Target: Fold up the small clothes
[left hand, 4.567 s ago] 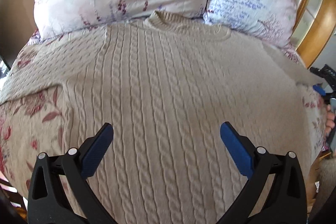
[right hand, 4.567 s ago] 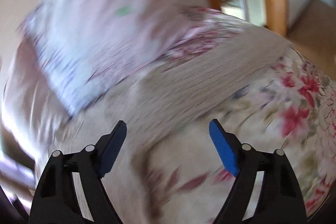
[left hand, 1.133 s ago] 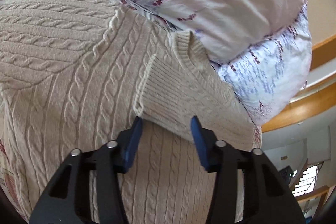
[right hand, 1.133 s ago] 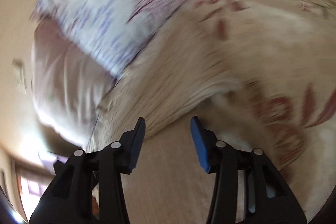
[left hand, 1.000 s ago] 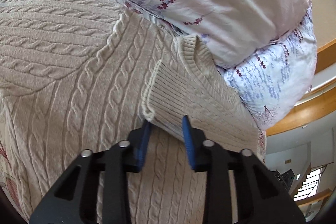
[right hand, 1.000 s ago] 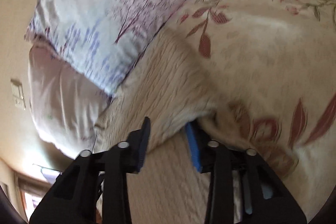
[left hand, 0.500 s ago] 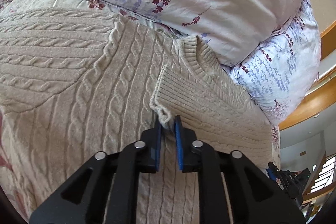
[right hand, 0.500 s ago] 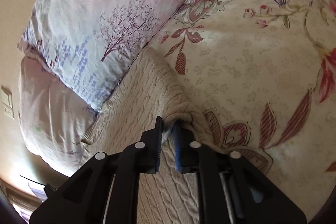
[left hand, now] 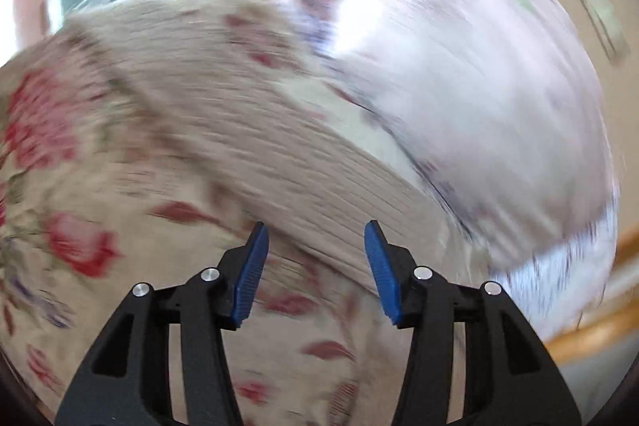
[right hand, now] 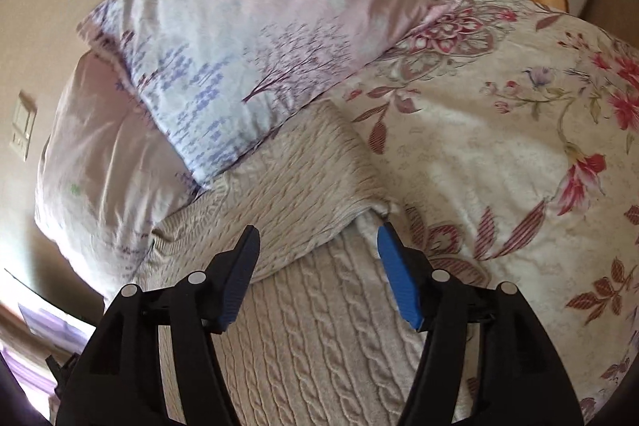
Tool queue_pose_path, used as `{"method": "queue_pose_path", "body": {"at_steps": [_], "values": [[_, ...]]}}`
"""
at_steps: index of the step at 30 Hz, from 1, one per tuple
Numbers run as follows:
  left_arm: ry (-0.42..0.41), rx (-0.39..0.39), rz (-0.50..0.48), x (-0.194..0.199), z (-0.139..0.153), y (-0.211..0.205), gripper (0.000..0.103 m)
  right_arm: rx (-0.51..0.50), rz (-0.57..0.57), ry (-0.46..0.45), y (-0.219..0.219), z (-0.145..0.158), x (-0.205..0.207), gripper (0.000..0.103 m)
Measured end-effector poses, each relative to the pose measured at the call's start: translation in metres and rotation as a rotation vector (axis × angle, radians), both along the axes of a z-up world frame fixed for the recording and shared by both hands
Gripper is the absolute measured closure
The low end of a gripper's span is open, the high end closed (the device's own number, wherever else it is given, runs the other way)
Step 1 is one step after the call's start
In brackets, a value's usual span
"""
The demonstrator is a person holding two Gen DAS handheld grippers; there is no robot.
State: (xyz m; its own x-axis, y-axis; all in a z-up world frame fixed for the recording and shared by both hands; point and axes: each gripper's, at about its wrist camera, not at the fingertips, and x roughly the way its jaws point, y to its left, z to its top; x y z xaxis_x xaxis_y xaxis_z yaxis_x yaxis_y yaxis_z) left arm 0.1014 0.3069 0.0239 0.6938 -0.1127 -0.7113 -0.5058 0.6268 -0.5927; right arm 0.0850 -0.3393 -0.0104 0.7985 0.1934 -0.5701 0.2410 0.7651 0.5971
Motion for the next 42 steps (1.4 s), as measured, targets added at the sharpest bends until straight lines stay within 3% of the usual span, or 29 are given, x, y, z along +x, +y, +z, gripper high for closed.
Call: {"method": "queue_pose_path", "body": {"at_steps": [4, 10, 12, 14, 16, 18, 22, 28, 33, 36, 39, 42], "values": [[0.025, -0.12, 0.116, -0.007, -0.023, 0.031, 0.058, 0.002, 0.05, -0.004, 0.01, -0.001, 0.003, 0.04], [-0.028, -0.2, 0.178, -0.004, -0.03, 0.047, 0.061, -0.024, 0.084, -0.012, 0.019, 0.001, 0.002, 0.039], [-0.034, -0.213, 0.199, 0.0, -0.033, 0.048, 0.068, -0.024, 0.093, -0.011, 0.02, 0.001, 0.002, 0.038], [-0.051, -0.265, 0.221, 0.002, -0.04, 0.053, 0.086, -0.025, 0.101, -0.01, 0.021, 0.0, 0.002, 0.038], [-0.059, -0.308, 0.228, 0.005, -0.049, 0.055, 0.093, -0.028, 0.106, -0.009, 0.021, -0.001, 0.002, 0.038], [-0.07, -0.303, 0.235, 0.005, -0.05, 0.053, 0.095, -0.028, 0.109, -0.008, 0.021, -0.001, 0.002, 0.038], [-0.153, -0.221, 0.205, 0.006, -0.024, 0.038, 0.096, -0.035, 0.105, -0.019, 0.02, 0.001, 0.0, 0.038], [-0.343, -0.149, 0.006, 0.021, 0.038, -0.025, 0.097, -0.043, 0.113, -0.041, 0.018, 0.005, -0.001, 0.036], [-0.435, -0.157, -0.266, 0.04, 0.059, -0.127, 0.097, -0.043, 0.117, -0.045, 0.017, 0.005, -0.004, 0.035], [-0.403, -0.152, -0.401, 0.049, 0.044, -0.185, 0.096, -0.042, 0.116, -0.04, 0.015, 0.002, -0.006, 0.035], [-0.247, -0.175, -0.509, 0.062, -0.003, -0.244, 0.096, -0.041, 0.114, -0.026, 0.014, -0.002, -0.007, 0.035], [-0.16, -0.238, -0.491, 0.069, -0.034, -0.254, 0.094, -0.04, 0.113, -0.018, 0.011, -0.003, -0.009, 0.035]]}}
